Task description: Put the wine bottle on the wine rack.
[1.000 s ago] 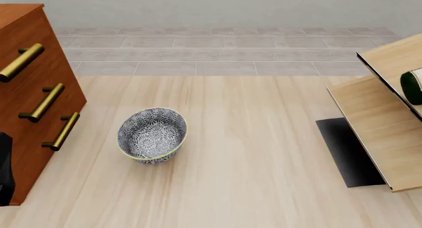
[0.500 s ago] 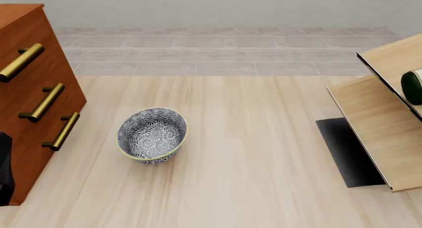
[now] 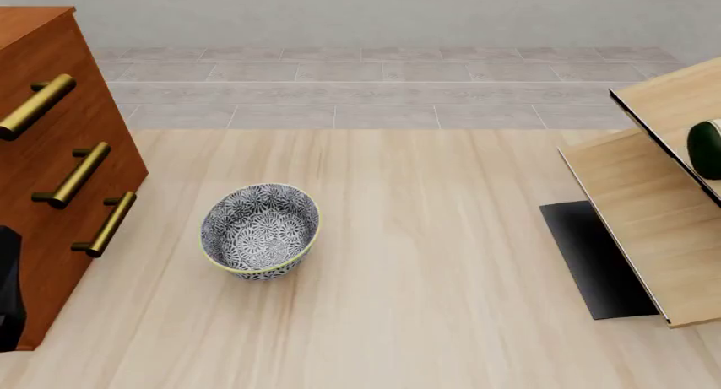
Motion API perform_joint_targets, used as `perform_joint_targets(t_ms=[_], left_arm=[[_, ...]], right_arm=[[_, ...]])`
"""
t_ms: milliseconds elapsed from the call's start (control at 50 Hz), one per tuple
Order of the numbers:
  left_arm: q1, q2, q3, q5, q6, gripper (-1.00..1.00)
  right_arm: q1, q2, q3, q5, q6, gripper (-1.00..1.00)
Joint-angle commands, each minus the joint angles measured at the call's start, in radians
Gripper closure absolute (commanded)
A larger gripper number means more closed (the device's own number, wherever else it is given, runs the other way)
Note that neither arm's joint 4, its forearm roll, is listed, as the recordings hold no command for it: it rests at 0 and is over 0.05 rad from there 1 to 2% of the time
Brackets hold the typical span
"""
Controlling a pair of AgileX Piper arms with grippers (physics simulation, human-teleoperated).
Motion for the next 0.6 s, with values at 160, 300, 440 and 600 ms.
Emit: perform_joint_targets(t_ms=[160,300,440,600], left_arm=[[-0.002,0.0,-0.005,0.004,0.001,-1.0],[0.0,0.0,-0.007,0.005,0.001,-1.0],[-0.001,0.0,-0.012,0.008,0.001,-1.0],[-0.006,0.0,-0.018,0.013,0.0,-1.0]], right_arm=[[0.024,-0.011,0.014,0.0,0.021,-1.0],[0.027,-0.018,0.003,0.01,0.03,-1.0],[0.015,-0.031,-0.017,0.03,0.04,-1.0],[0.0,-0.067,-0.048,0.069,0.053,-1.0]])
